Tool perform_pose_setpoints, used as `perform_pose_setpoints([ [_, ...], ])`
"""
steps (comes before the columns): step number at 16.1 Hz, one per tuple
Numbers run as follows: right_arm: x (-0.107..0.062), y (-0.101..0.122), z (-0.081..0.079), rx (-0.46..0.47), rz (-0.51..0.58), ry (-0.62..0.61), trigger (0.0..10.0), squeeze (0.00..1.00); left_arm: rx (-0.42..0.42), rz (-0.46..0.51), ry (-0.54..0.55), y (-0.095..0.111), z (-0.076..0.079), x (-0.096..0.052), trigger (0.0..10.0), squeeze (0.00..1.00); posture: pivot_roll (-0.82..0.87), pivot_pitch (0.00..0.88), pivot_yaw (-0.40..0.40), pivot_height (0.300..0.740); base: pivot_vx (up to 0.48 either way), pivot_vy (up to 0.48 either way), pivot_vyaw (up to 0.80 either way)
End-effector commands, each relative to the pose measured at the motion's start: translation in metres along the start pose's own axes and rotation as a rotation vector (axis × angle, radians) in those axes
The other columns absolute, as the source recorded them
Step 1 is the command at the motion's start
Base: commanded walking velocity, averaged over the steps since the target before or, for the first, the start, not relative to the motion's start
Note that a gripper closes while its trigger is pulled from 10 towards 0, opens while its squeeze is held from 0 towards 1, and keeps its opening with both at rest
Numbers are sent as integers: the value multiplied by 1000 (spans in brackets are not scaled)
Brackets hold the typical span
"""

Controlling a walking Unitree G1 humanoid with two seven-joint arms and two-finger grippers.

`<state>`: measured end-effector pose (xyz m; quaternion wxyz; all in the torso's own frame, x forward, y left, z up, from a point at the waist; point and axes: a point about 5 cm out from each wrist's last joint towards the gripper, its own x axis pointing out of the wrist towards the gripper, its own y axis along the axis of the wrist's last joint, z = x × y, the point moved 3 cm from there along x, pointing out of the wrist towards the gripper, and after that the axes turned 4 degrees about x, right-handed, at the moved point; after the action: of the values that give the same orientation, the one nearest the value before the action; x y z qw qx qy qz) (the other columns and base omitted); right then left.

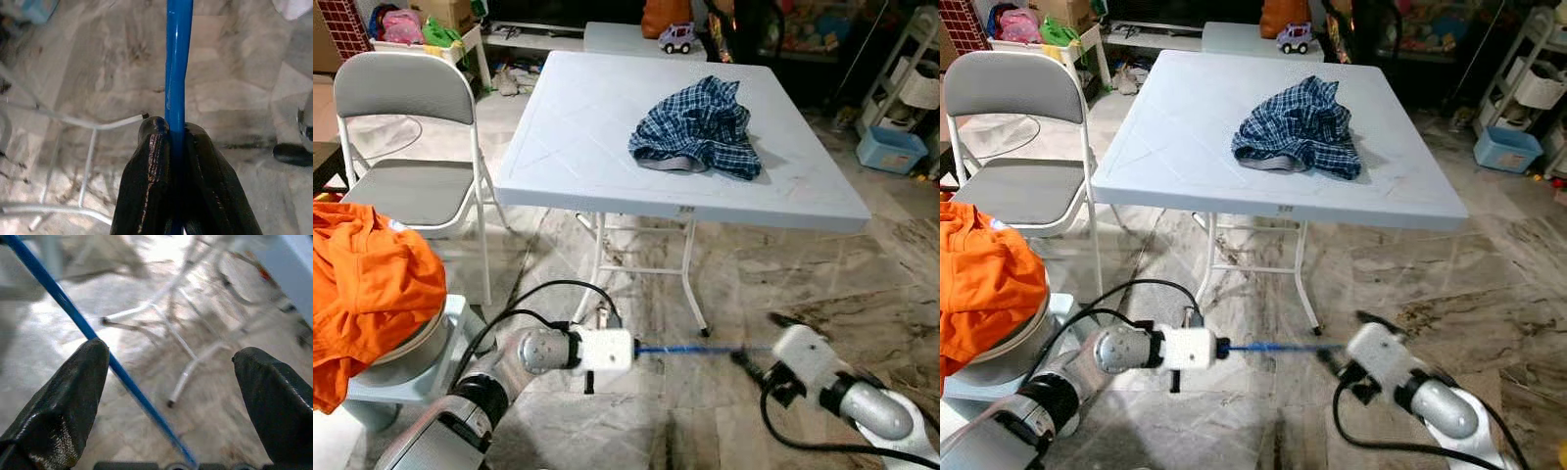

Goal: Hang hanger

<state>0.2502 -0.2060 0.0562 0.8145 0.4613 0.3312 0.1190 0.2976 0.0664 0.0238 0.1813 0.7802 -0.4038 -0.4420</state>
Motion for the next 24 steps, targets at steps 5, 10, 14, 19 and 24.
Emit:
perform_pose_setpoints([
  [5, 3, 13, -15, -125, -58, 305, 10000, 0, 80, 1, 16, 2, -10, -3, 10000, 0, 83, 53, -82, 740, 0, 0, 0],
  [10, 25, 19, -22, -170, -68, 337, 0, 0, 87, 23, 8, 5, -6, 1, 10000, 0, 84, 54, -81, 740, 0, 0, 0],
  [14, 35, -5, -26, -203, -200, 306, 0, 0, 94, 23, 9, 6, -6, 3, 10000, 0, 83, 56, -73, 740, 0, 0, 0],
  [19, 37, -18, -18, -234, -268, 240, 0, 0, 102, 20, -8, 6, -2, 4, 10000, 0, 75, 55, -68, 740, 0, 0, 0],
  [24, 44, -14, -9, -275, -260, 181, 0, 0, 111, 14, -15, 6, 2, 7, 10000, 0, 74, 54, -69, 740, 0, 0, 0],
])
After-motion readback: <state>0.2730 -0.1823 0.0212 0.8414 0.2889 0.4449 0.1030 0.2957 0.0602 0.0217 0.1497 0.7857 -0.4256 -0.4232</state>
